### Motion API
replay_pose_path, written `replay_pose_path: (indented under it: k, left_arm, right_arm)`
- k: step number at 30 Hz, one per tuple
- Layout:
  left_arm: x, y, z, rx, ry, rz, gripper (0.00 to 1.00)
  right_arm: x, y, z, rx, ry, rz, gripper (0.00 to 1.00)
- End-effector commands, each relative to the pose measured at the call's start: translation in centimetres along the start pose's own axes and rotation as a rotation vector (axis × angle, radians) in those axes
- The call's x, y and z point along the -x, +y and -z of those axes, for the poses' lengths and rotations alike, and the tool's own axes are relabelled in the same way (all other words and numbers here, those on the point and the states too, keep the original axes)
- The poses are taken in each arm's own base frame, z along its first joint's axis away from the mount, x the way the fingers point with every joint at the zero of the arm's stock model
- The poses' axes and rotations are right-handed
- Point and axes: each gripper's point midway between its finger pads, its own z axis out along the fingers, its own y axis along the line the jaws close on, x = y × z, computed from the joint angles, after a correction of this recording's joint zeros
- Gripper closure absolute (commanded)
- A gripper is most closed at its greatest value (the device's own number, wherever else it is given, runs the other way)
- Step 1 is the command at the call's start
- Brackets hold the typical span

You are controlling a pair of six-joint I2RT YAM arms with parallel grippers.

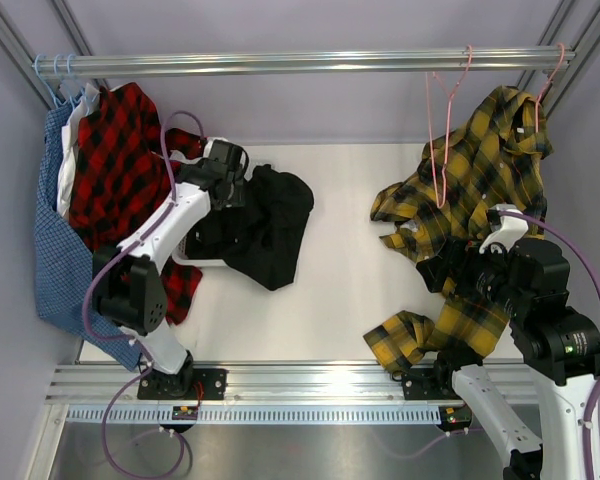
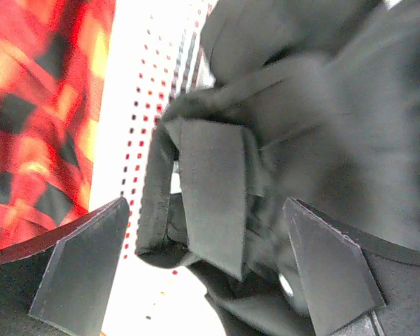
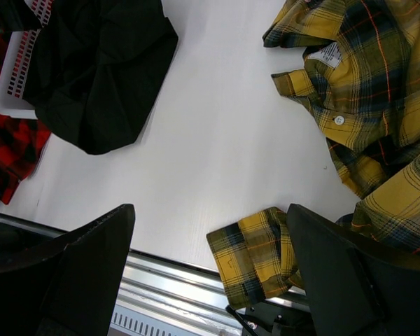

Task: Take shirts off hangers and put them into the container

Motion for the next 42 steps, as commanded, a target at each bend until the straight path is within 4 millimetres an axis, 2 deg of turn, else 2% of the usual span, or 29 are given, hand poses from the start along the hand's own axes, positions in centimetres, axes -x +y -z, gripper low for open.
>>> replay_pose_path:
  k: [1,2,4,5,7,8,11,14,17,18,21,24,25,29,32,35,36,39,40,41,42]
  left_arm:
    - [4.2,-0.9,7.4,-0.073,-0.187,-0.030,0.01]
    - [3.7,-3.0,9.1,-0.119,-0.213,-0.093,0.01]
    - [2.9,-5.2,11.2,-0.180,-0.243,-0.182,0.01]
    - [1.9,-7.4,12.7,-0.230,-0.257,-0.244,0.01]
    - [0.1,-9.1,13.7,-0.267,-0.250,-0.321,0.01]
    - [-1.5,-10.4,14.3,-0.289,-0.242,-0.385,0.01]
    - [-4.2,-11.8,15.3,-0.296,-0.208,-0.424,0.01]
    - [-7.6,-11.1,15.4,-0.219,-0.135,-0.426,0.01]
    - [-9.5,-10.1,15.0,-0.160,-0.106,-0.325,0.03]
    - [-10.7,-9.4,14.5,-0.146,-0.086,-0.308,0.04]
    - [-12.8,-8.8,13.3,-0.127,-0.058,-0.228,0.07]
    - [-13.4,-9.1,12.7,-0.129,-0.064,-0.155,0.07]
    - [-14.1,-9.0,12.1,-0.115,-0.055,-0.148,0.08]
    - [-15.0,-10.0,10.8,-0.109,-0.055,-0.115,0.15]
    - [-15.6,-10.6,9.9,-0.105,-0.047,-0.114,0.25]
    - [-16.0,-10.9,9.6,-0.104,-0.031,-0.110,0.41]
    - [-15.9,-10.8,9.7,-0.100,-0.034,-0.108,0.55]
    - [-15.0,-10.2,10.4,-0.096,-0.054,-0.106,0.79]
    - [-14.6,-9.4,10.7,-0.073,-0.066,-0.125,0.92]
    - [-13.9,-9.1,11.1,-0.069,-0.081,-0.126,0.98]
    - [-12.6,-8.9,12.2,-0.082,-0.109,-0.108,1.00]
  right_arm:
    - [0.7,0.3,0.9,0.006,-0.026,0.008,0.01]
    - [0.7,0.3,0.8,0.006,-0.026,0.008,0.01]
    - [0.6,0.3,0.6,0.006,-0.021,0.009,0.01]
    - [0.5,0.2,0.4,0.008,-0.016,0.009,0.01]
    - [0.4,0.3,0.2,0.013,-0.011,0.007,0.01]
    - [0.3,0.3,0.2,0.016,-0.010,0.007,0.01]
    - [0.3,0.4,0.0,0.019,-0.005,0.006,0.01]
    - [0.2,0.4,-0.1,0.021,-0.004,0.005,0.00]
    - [0.1,0.4,-0.3,0.022,0.001,-0.001,0.00]
    - [0.1,0.4,-0.3,0.023,-0.001,-0.002,0.01]
    - [0.1,0.5,-0.5,0.032,0.001,-0.003,0.00]
    - [0.1,0.6,-0.8,0.040,0.011,-0.005,0.01]
    - [0.1,0.7,-0.9,0.044,0.014,-0.005,0.01]
    - [0.2,0.7,-1.1,0.048,0.010,-0.004,0.01]
    - [0.2,0.8,-1.2,0.052,0.013,-0.004,0.01]
    - [0.3,0.9,-1.0,0.053,0.010,-0.005,0.01]
    - [0.4,0.9,-0.9,0.054,0.007,-0.005,0.00]
    - [0.5,0.8,-0.6,0.047,0.000,-0.002,0.01]
    - [0.4,0.8,-0.5,0.042,-0.001,-0.002,0.00]
    - [0.4,0.8,-0.5,0.041,0.002,-0.001,0.01]
    - [0.5,0.8,-0.4,0.043,0.002,0.000,0.01]
